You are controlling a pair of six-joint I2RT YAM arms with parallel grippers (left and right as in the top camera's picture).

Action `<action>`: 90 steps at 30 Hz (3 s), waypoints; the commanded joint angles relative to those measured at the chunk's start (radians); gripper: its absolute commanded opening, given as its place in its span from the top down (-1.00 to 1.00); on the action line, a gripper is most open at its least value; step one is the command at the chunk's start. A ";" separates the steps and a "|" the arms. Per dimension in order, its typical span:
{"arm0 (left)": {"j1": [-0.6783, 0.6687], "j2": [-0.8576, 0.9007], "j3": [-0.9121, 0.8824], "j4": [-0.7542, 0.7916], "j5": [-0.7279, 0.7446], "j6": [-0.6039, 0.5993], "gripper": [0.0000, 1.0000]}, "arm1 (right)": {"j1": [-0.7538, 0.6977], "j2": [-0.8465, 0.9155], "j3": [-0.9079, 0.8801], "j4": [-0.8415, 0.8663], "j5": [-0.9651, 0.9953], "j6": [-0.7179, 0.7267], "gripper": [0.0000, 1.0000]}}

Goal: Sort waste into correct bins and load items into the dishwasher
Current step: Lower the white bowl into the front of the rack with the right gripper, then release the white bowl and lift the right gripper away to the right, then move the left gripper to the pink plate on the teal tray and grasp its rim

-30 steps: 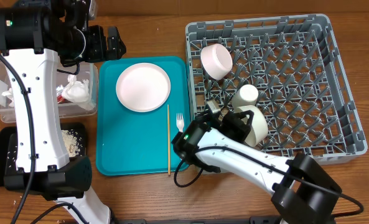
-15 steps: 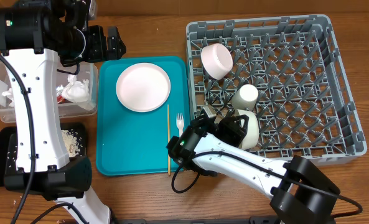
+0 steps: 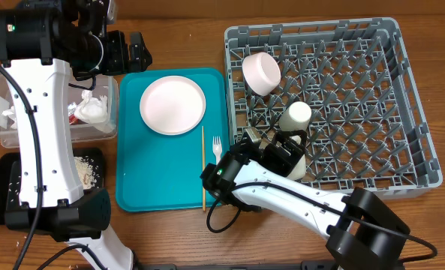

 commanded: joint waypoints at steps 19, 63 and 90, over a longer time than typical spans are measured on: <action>0.002 -0.007 0.013 0.002 -0.006 0.018 -1.00 | -0.049 -0.043 0.457 0.104 -0.548 0.005 -1.00; 0.002 -0.007 0.013 0.002 -0.006 0.018 -1.00 | -1.004 -0.287 0.381 0.169 -1.048 -0.070 -1.00; -0.011 0.017 -0.045 0.107 -0.106 -0.063 -1.00 | -1.004 -0.287 0.381 0.166 -1.048 -0.071 -1.00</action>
